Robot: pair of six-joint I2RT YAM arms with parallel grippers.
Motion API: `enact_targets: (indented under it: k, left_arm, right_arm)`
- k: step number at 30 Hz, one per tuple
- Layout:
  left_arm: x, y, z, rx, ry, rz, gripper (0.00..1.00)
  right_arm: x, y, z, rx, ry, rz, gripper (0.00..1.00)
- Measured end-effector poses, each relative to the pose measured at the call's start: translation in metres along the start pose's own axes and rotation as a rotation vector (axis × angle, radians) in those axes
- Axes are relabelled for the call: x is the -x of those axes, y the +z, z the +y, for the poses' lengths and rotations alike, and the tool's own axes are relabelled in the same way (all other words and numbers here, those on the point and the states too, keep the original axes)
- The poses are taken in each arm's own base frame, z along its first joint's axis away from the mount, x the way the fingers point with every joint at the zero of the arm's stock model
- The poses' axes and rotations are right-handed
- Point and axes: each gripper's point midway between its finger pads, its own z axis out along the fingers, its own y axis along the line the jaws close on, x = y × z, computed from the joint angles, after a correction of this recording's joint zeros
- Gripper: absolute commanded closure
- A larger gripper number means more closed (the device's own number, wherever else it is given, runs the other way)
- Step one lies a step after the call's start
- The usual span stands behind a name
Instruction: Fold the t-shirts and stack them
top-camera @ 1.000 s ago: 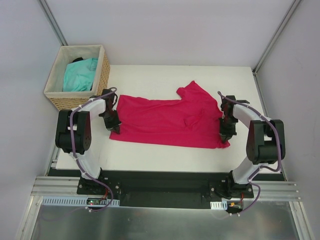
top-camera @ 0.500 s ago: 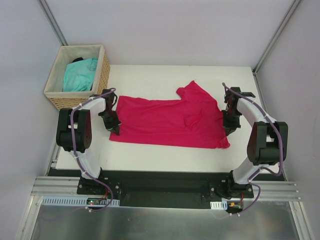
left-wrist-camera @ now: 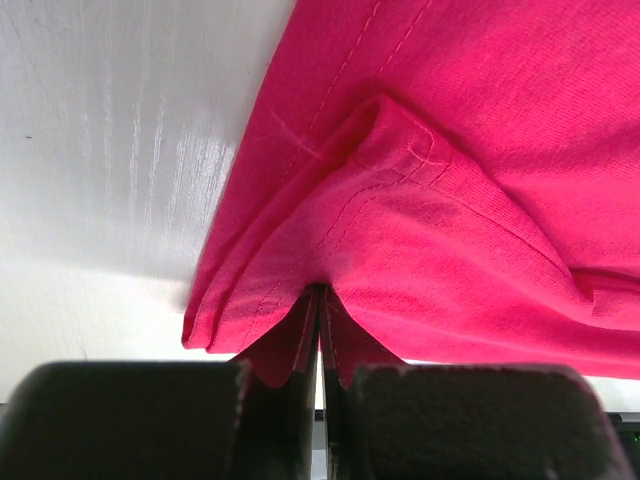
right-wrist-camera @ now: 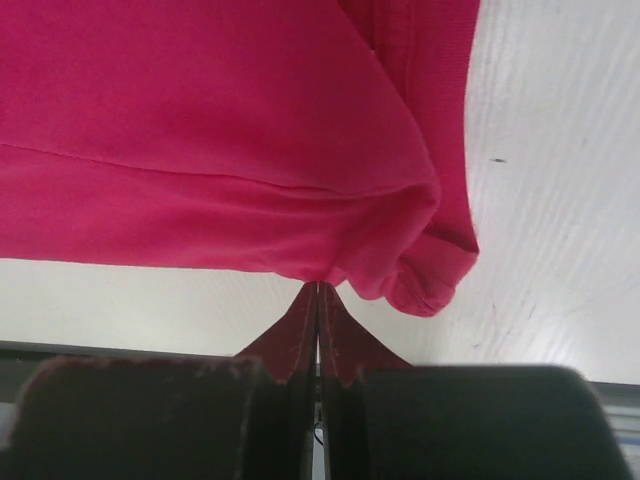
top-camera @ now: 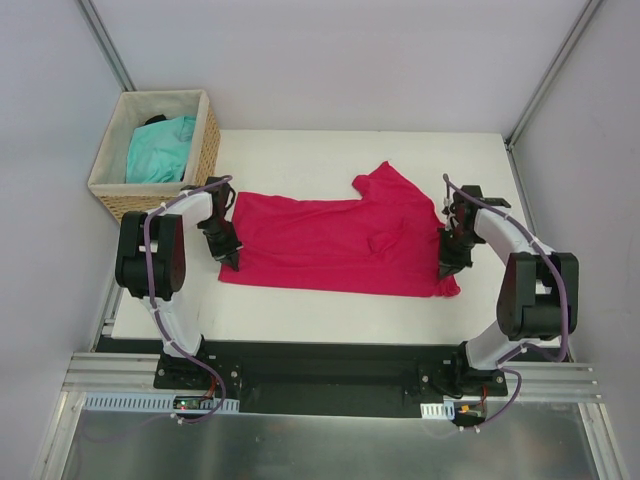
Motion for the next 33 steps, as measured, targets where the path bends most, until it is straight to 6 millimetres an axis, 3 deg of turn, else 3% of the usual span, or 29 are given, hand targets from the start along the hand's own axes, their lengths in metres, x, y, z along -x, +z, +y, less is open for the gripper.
enact_targets:
  k: [11, 16, 28, 33]
  left_arm:
    - [0.0, 0.0, 0.0, 0.004, -0.001, 0.007, 1.0]
    - [-0.006, 0.0, 0.003, 0.006, -0.013, 0.03, 1.0]
    - [-0.057, -0.003, 0.03, 0.042, -0.067, 0.133, 1.0]
    - [-0.077, -0.008, 0.039, 0.053, -0.076, 0.149, 1.0]
  right_arm:
    - [-0.01, 0.039, -0.003, -0.001, 0.012, 0.116, 0.99]
    - [-0.013, 0.04, -0.011, -0.047, 0.009, 0.162, 0.99]
    - [-0.054, 0.036, -0.03, -0.15, 0.023, 0.334, 0.99]
    - [-0.061, 0.034, -0.031, -0.162, 0.033, 0.358, 0.99]
